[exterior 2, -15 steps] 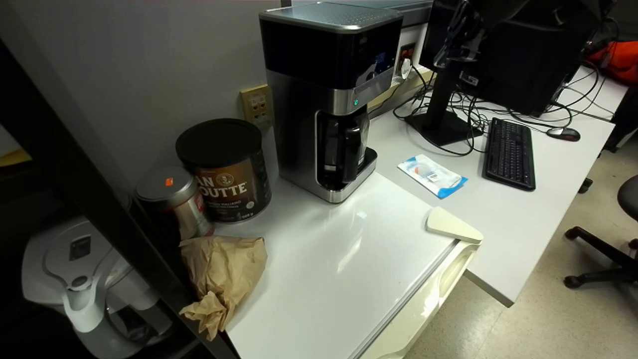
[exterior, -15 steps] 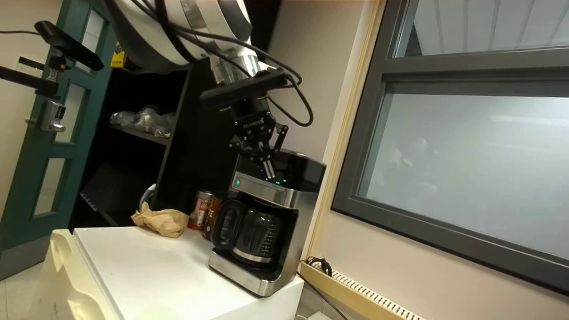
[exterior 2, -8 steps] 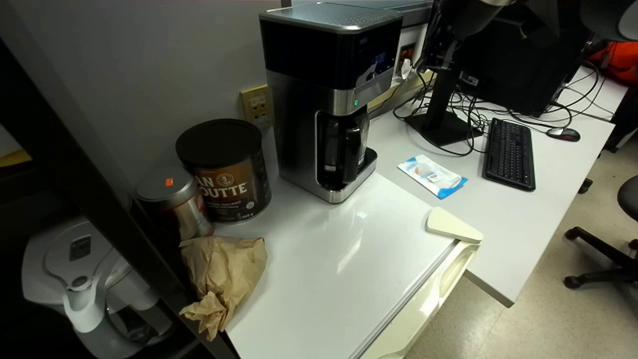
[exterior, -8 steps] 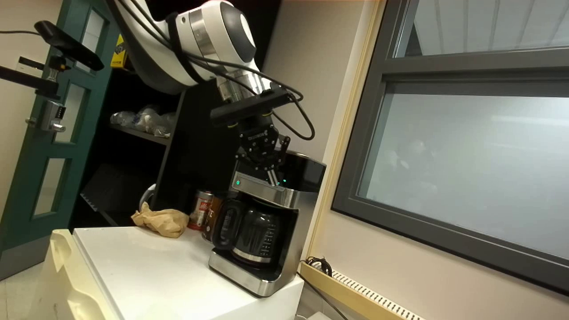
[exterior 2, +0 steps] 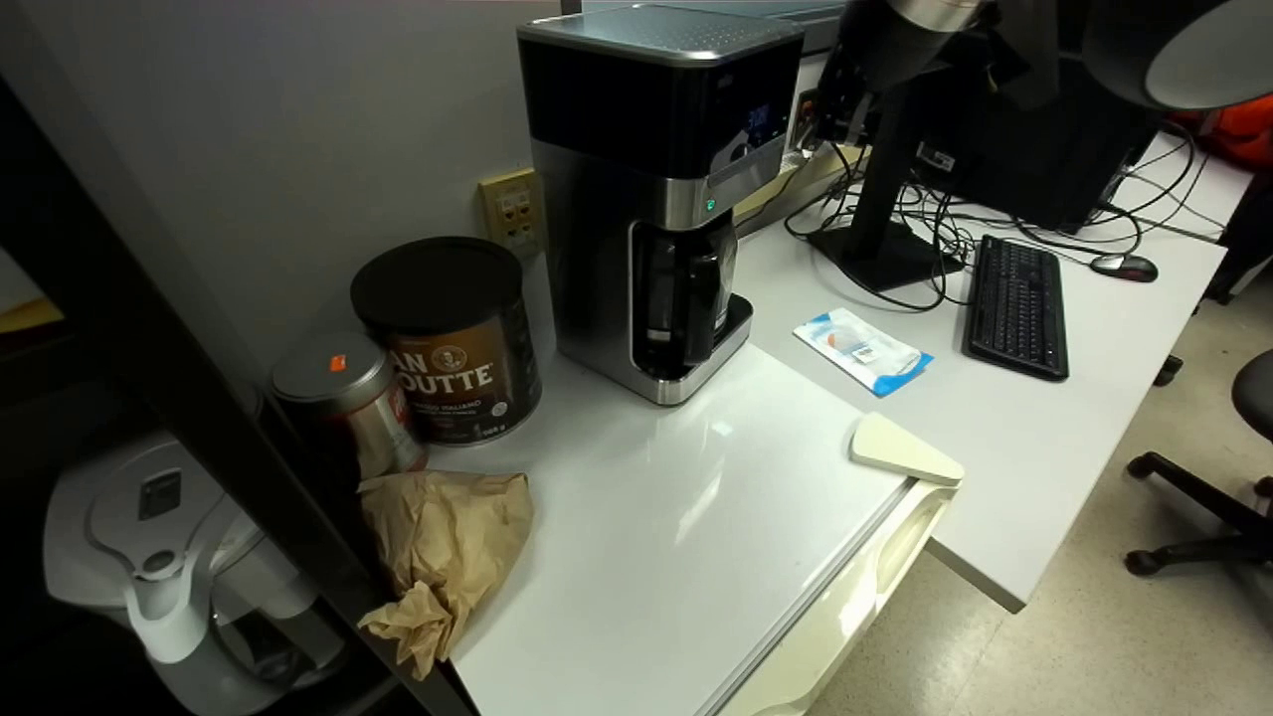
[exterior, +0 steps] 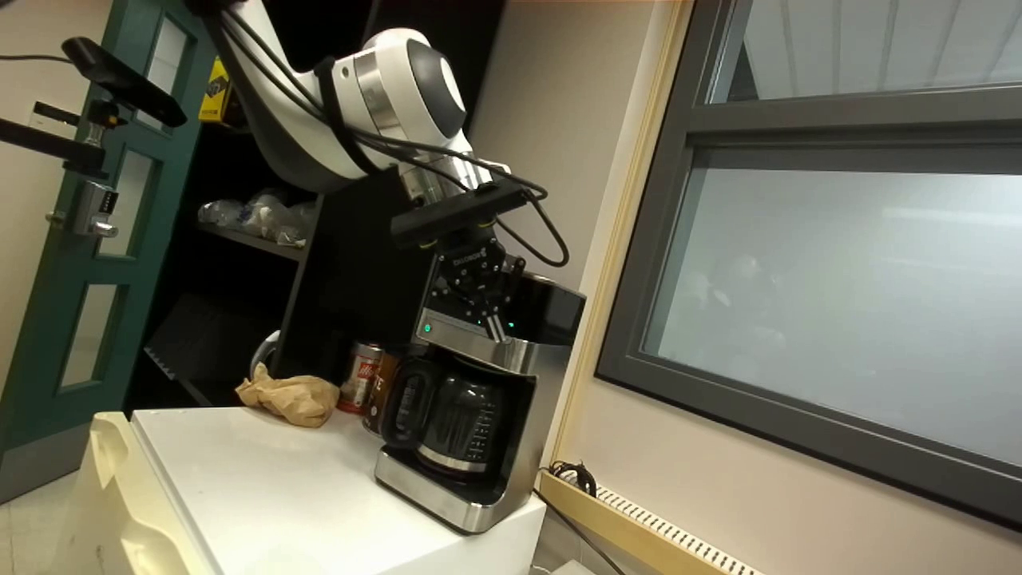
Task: Flip the switch on the right side of the coffee maker
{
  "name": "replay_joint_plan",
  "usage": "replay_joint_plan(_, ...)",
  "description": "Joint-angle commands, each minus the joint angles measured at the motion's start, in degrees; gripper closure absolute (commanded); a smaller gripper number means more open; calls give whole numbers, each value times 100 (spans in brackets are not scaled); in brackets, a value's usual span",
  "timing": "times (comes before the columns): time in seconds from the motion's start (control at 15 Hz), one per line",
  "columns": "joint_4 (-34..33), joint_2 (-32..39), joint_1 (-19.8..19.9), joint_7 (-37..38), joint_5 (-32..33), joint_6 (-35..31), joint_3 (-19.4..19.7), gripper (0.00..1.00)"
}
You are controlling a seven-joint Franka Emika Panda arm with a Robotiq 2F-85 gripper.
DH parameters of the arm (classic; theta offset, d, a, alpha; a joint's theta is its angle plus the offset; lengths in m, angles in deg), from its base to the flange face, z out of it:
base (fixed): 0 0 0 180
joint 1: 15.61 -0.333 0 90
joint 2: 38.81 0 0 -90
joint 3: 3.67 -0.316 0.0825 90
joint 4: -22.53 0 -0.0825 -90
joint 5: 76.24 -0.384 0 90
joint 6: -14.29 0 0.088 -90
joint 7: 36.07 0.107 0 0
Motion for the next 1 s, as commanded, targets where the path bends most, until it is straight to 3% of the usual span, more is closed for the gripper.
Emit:
replay_joint_plan(0.0,-413,283,-81,-91,-75,-54,102,100)
replay_joint_plan(0.93,-594,464,-90,-143,-148,-27,78,100)
